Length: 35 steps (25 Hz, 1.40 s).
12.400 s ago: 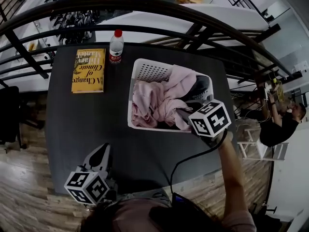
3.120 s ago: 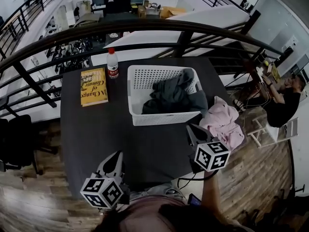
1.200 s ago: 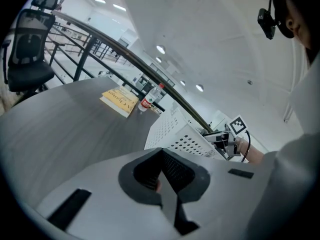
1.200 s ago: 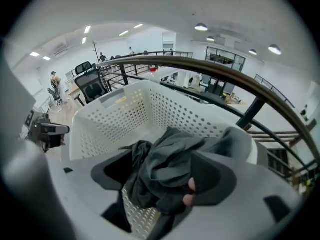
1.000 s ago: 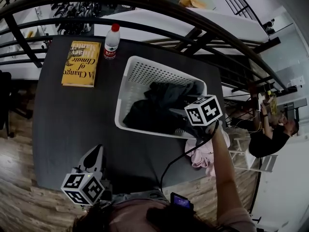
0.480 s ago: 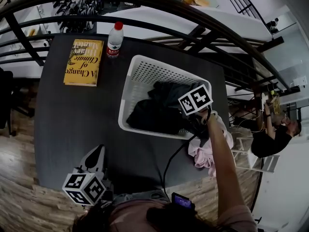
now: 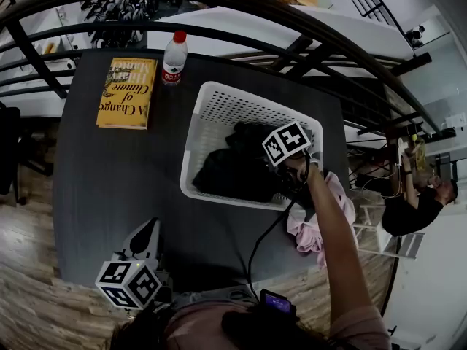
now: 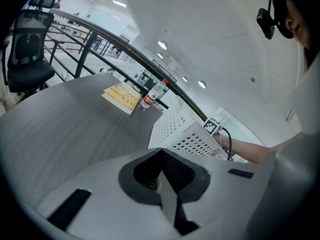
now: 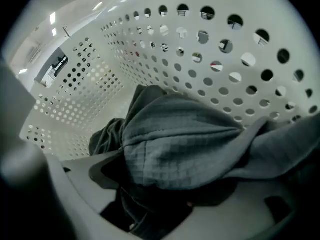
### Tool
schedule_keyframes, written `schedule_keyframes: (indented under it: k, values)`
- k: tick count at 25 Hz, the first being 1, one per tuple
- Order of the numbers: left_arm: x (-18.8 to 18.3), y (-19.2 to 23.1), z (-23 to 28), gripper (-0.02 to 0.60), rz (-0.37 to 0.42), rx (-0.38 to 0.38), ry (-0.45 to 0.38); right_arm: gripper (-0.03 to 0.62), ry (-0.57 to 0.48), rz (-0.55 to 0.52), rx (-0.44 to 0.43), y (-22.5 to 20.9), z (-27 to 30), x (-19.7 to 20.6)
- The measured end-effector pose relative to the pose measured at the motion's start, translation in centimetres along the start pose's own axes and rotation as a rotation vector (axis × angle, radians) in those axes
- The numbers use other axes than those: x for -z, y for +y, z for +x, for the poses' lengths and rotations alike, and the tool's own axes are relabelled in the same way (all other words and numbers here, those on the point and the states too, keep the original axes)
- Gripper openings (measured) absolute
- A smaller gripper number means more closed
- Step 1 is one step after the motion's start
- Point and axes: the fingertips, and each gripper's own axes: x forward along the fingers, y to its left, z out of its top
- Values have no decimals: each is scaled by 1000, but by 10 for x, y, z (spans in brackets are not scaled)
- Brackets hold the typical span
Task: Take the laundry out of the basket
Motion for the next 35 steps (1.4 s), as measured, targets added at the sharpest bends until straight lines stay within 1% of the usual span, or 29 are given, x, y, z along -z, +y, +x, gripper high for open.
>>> schedule_keyframes:
  k: [3, 4, 9, 12, 17, 22, 29, 35]
  values:
    - [-1, -3, 0, -3, 3, 6, 0, 385, 11, 3, 3, -1, 1, 2]
    - [-1, -3, 1, -3, 3, 8, -1, 373, 15, 0, 2, -1, 1, 3]
    - [-1, -3, 0, -3, 12, 17, -1, 226, -22, -32, 8, 6, -5, 5]
    - [-1, -5, -2, -3, 22, 23, -2, 174, -45, -54, 22, 10, -13, 8]
    - [-2, -10, -11, -3, 35, 30, -8, 153, -75, -70, 58, 14, -26, 11]
    - [-6, -8, -23, -3, 58, 33, -16, 146, -148, -67, 95, 21, -47, 8]
    - [-11, -8, -37, -3, 89, 54, -22, 143, -235, -75, 159, 29, -89, 5]
    - [-15, -10, -51, -3, 115, 91, -21, 143, -306, -63, 211, 37, -131, 5]
